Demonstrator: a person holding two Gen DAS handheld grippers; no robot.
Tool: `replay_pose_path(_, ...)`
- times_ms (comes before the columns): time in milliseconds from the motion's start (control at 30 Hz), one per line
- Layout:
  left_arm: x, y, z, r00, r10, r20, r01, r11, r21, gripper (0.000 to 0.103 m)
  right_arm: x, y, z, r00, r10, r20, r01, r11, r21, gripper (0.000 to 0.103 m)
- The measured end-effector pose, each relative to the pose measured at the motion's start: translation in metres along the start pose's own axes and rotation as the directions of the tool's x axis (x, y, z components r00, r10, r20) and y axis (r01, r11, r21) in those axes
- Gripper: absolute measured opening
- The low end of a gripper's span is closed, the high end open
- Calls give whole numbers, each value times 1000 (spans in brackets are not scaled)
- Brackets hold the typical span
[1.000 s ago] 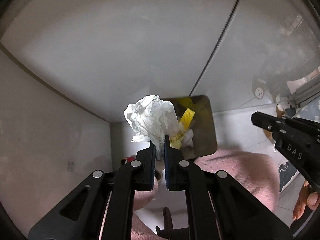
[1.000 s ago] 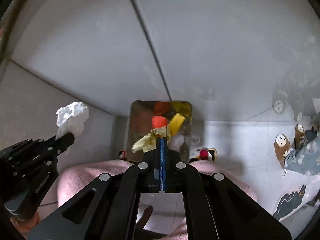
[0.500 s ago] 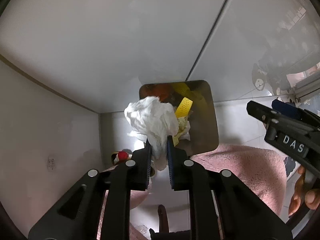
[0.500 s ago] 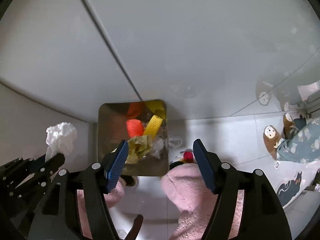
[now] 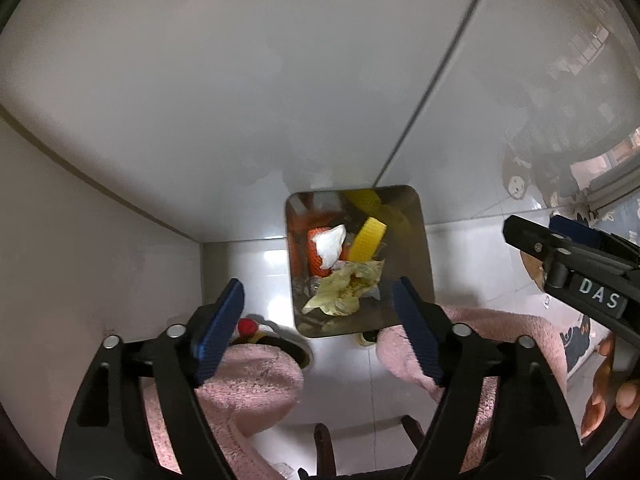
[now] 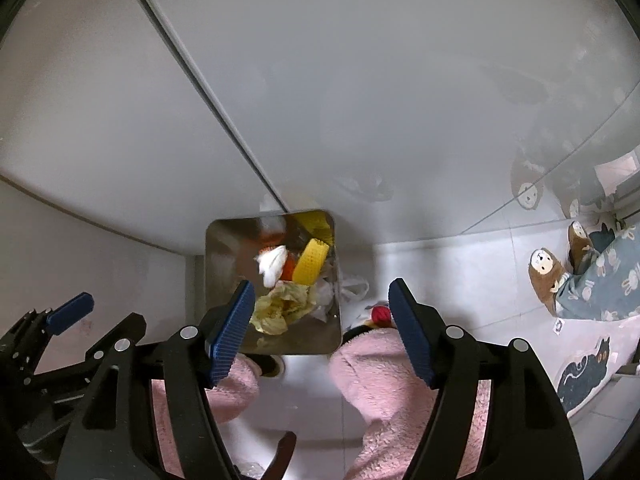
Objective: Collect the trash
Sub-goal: 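Open both tools to drop the tissue and yellow paper into the bin, then raise both open tools back up toward the remaining trash on the counter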
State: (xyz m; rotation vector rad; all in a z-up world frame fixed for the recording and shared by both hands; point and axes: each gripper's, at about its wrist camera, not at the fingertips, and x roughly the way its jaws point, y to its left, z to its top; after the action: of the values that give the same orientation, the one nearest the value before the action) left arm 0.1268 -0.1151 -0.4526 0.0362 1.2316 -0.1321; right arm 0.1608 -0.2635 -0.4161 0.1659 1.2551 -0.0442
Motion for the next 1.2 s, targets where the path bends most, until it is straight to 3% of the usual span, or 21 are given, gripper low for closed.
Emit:
replay_pose_path(67,-9,5,3,1000,10,18,-10,1000,-9,83,-10,2,3,1000,7,19,-7,1000,-4,84)
replay_pose_path(233,-50,11,15,993,56,99,-56,998,1,91,-45,11,14,996,10,88,-6,999,-46,95)
replay_pose_path(500,-116,15,37,980,106,168,-112,993,27,94,-114,25,32,986,54,155,-38,994,-105,96)
replay_pose_path(800,-195,29,64,966,112,234,-116,993,7,94,-204,45,73,961,163,221,-125,976,-176,96)
replay_pose_path(1033,-249,37,114,942,127,311,-139,990,14,93,-250,64,134,934,218,282,-155,961,-230,96)
replay_pose_path(1200,-254,39,166,944,115,309,-123,992,5,88,-245,63,197,938,183,295,-132,974,-186,94)
